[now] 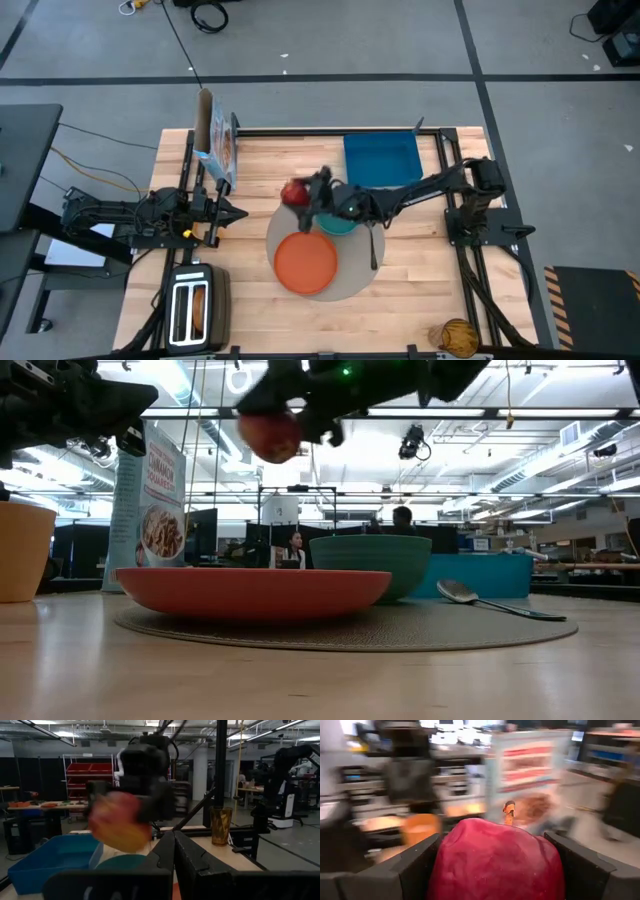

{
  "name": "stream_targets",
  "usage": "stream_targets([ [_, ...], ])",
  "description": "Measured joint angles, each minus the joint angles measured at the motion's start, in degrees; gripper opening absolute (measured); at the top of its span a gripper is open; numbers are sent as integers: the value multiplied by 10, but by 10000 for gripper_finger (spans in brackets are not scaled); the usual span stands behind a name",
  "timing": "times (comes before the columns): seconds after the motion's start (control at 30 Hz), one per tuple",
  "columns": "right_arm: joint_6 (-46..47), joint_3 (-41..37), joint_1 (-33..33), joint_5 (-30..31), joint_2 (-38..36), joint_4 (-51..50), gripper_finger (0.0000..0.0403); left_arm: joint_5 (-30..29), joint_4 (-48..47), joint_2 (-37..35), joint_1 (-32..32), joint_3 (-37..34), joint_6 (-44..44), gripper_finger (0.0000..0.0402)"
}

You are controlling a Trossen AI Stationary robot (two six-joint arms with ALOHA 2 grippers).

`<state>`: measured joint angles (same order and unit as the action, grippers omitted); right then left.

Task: Arrange a breakfast setting
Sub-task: Put the apple on top left of the round table mat

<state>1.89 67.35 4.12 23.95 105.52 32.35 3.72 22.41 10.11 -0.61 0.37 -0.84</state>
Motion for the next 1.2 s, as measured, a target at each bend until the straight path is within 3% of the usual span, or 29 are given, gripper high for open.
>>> stream_targets([
  [0.17,-2,0,-2,-98,44,60,341,0,42,0,1,0,63,9],
  [0.27,-16,0,-1,-131,61,66,340,0,59,0,1,0,57,9],
  [0.67,-98,-1,7,-152,66,69,340,0,65,17,1,0,15,9],
  [1.03,-156,0,2,-160,65,94,339,4,283,248,0,0,-21,10],
  [1.2,-156,0,2,-174,65,96,340,5,375,362,0,0,-41,54],
])
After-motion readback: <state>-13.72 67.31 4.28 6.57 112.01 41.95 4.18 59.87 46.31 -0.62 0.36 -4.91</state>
